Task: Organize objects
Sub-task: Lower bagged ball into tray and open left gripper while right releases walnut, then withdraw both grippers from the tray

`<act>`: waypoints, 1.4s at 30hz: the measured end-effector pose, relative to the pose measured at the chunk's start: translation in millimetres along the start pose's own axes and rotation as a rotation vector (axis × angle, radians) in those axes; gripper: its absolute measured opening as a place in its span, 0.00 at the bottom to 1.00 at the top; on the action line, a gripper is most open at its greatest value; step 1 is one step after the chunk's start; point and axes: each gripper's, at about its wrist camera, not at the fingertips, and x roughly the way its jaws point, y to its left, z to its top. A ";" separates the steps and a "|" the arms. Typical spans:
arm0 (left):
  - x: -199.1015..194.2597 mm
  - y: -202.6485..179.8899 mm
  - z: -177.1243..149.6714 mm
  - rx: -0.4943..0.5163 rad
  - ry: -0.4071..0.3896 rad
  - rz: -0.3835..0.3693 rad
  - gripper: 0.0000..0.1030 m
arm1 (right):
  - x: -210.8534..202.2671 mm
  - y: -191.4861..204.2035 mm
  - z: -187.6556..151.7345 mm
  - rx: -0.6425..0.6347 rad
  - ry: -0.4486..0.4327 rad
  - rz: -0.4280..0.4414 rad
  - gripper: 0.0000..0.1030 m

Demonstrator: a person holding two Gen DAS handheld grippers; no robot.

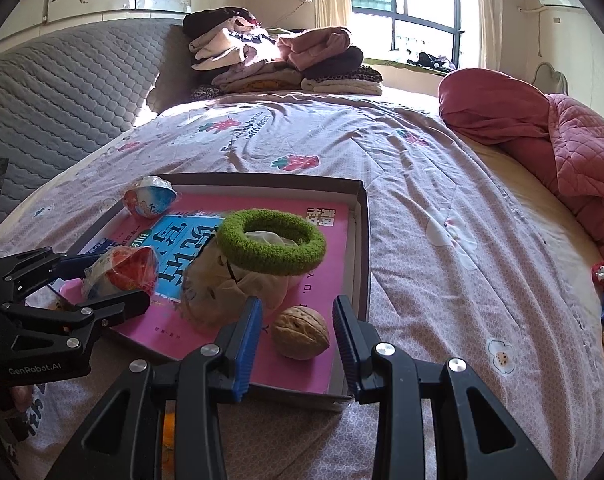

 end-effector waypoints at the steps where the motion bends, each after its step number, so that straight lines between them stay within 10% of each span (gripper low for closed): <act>1: -0.5 -0.3 0.1 0.000 -0.001 0.001 0.66 | 0.5 0.5 0.0 -0.001 0.004 0.000 0.35; 42: -76.9 15.4 9.0 -0.075 -0.123 0.039 0.72 | -33.3 14.1 13.2 -0.027 -0.084 0.016 0.47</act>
